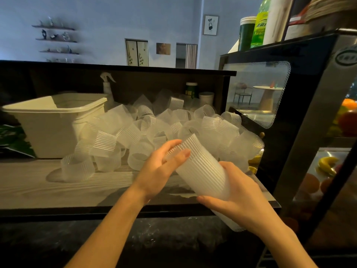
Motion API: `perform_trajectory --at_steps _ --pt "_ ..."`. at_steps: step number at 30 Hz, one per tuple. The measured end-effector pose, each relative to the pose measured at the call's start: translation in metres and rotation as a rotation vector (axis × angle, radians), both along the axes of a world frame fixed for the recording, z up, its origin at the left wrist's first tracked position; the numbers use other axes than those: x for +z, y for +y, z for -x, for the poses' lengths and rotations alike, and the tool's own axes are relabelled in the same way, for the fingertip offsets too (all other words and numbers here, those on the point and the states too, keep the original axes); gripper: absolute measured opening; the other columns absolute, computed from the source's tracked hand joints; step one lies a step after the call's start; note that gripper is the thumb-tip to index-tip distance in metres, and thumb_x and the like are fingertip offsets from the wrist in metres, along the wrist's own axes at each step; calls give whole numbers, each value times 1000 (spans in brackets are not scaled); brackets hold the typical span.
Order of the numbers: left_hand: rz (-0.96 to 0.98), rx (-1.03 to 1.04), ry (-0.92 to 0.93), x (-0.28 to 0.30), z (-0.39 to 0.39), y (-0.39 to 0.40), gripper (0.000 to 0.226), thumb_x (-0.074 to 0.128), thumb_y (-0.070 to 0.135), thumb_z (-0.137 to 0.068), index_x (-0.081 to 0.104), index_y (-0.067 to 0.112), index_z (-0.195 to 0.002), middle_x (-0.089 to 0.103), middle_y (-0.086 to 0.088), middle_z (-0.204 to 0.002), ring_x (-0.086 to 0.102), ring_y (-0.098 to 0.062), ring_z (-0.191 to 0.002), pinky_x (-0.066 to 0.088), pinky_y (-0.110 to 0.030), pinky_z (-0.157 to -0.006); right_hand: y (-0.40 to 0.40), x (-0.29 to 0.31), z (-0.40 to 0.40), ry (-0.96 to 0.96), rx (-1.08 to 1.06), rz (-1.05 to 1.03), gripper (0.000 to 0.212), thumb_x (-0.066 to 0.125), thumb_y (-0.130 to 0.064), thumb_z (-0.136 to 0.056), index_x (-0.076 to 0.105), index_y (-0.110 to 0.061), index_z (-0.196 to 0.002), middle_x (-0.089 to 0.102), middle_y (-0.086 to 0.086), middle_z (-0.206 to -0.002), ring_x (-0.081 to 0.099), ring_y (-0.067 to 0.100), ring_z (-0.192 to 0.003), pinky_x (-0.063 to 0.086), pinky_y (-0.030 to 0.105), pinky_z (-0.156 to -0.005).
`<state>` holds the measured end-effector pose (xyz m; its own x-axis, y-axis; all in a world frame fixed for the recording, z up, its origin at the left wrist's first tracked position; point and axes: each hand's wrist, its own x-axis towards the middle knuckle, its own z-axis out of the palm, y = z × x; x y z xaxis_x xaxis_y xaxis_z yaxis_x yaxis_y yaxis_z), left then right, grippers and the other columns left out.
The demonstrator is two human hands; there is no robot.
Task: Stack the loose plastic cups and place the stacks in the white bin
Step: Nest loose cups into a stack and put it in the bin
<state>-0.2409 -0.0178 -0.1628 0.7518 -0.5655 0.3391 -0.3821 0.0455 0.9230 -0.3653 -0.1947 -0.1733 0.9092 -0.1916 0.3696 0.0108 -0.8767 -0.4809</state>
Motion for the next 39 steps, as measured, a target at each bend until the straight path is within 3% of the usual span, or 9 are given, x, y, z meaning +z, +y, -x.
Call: perform_trajectory --at_steps 4,7,9,12,15,19,24,32,39 --pt "-116 -95 -13 -10 11 -5 91 49 84 -69 35 38 -147 44 20 -144 46 4 -126 43 -21 -100 3 2 -2 -37 11 -49 78 52 -85 -52 27 -48 -116 43 -29 -109 52 -2 -96 54 27 -78" --pt "-112 -51 -5 -14 11 -1 91 40 89 -68 37 41 -146 48 20 -142 47 2 -126 40 -23 -105 1 0 -3 -36 0 -38 78 52 -85 -51 27 -49 -115 44 -28 -109 51 -3 -95 53 27 -77" --pt "-45 143 -39 -18 2 0 82 45 85 -73 48 36 -138 61 16 -124 56 4 -110 46 -22 -98 -1 -1 -4 -57 -18 -57 78 52 -86 -52 29 -48 -115 46 -26 -107 52 -1 -95 53 30 -77" --pt "-91 594 -210 -25 -18 1 57 58 66 -81 57 25 -120 62 10 -93 60 -1 -81 46 -13 -66 -3 -3 -5 -87 -53 -72 80 52 -87 -53 33 -44 -118 48 -23 -106 52 1 -95 54 33 -77" --pt "-336 781 -363 -31 -37 8 57 61 62 -81 50 23 -121 54 5 -102 58 -14 -82 42 -26 -63 -4 -3 -7 -84 -70 -73 88 50 -88 -52 38 -38 -123 48 -23 -107 52 1 -96 54 33 -78" --pt "-555 651 -595 -34 -58 16 72 70 55 -80 45 23 -138 39 1 -129 49 -19 -113 47 -30 -83 -5 -3 -7 -68 -74 -81 90 49 -90 -52 37 -39 -125 48 -24 -108 53 2 -96 54 32 -78" --pt "-793 588 -832 -31 -69 21 84 74 55 -74 40 27 -146 33 -3 -142 33 -23 -128 40 -40 -102 -7 -4 -6 -57 -78 -78 81 48 -90 -53 33 -44 -117 49 -25 -105 53 -1 -94 54 30 -76" --pt "-767 619 -978 -41 -76 23 67 87 39 -65 63 18 -125 48 -8 -131 42 -28 -122 55 -48 -83 -6 -3 -7 -42 -83 -83 83 46 -91 -51 33 -42 -117 49 -24 -105 54 1 -94 55 31 -77" --pt "-804 581 -1019 -43 -80 26 82 81 52 -67 53 18 -136 49 -5 -130 42 -25 -122 49 -44 -93 -4 -2 -8 -29 -95 -92 84 46 -91 -49 33 -42 -117 49 -23 -105 53 1 -94 54 29 -77"
